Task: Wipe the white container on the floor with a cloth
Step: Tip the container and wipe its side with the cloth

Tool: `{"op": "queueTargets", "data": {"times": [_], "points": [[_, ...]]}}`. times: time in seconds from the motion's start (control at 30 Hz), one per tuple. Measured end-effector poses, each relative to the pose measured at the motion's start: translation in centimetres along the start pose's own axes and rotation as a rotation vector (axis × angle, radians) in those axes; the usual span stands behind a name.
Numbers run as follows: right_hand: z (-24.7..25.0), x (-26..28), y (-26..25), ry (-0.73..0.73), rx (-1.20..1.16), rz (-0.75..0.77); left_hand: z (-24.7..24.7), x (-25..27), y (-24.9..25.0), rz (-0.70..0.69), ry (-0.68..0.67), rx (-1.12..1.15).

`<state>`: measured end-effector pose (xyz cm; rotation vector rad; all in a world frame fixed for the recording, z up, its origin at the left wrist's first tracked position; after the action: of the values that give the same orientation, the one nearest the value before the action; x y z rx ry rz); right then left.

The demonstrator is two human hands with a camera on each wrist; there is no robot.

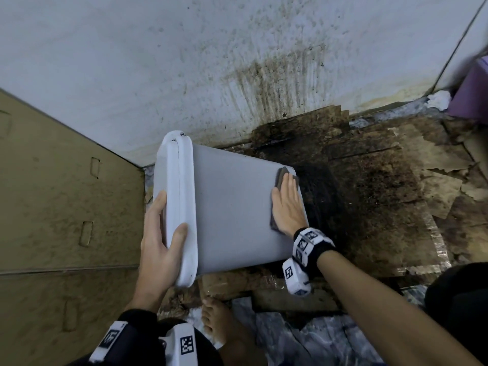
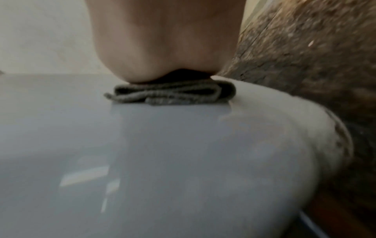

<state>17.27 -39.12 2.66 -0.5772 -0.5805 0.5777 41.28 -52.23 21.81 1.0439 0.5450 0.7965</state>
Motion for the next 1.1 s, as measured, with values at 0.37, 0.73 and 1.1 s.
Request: {"op": "queueTargets", "data": {"times": [0.37, 0.73, 1.1], "points": [[-0.9, 4.2, 2.7, 0.068, -0.156, -0.103, 0.0, 0.1, -0.1, -0.008, -0.009, -0.002], [-0.8, 8.4, -6.9, 0.14, -0.158, 0.177, -0.2, 0.0, 0.4, -0.02, -0.004, -0.006], [0.5, 8.0, -11.9, 0.025, -0.086, 0.482, -0.3, 0.0, 0.7, -0.035, -0.028, -0.039]]}}
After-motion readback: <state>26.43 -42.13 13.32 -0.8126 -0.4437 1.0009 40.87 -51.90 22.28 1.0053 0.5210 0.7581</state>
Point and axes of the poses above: each hand's wrist, its own x-axis away from the middle knuckle, its own z-axis out of the back of the hand, y = z × x, the point moved 7 cm from there along -x, towards the middle knuckle, and after that the axes turned 13 degrees about x, right-handed, at the moved point
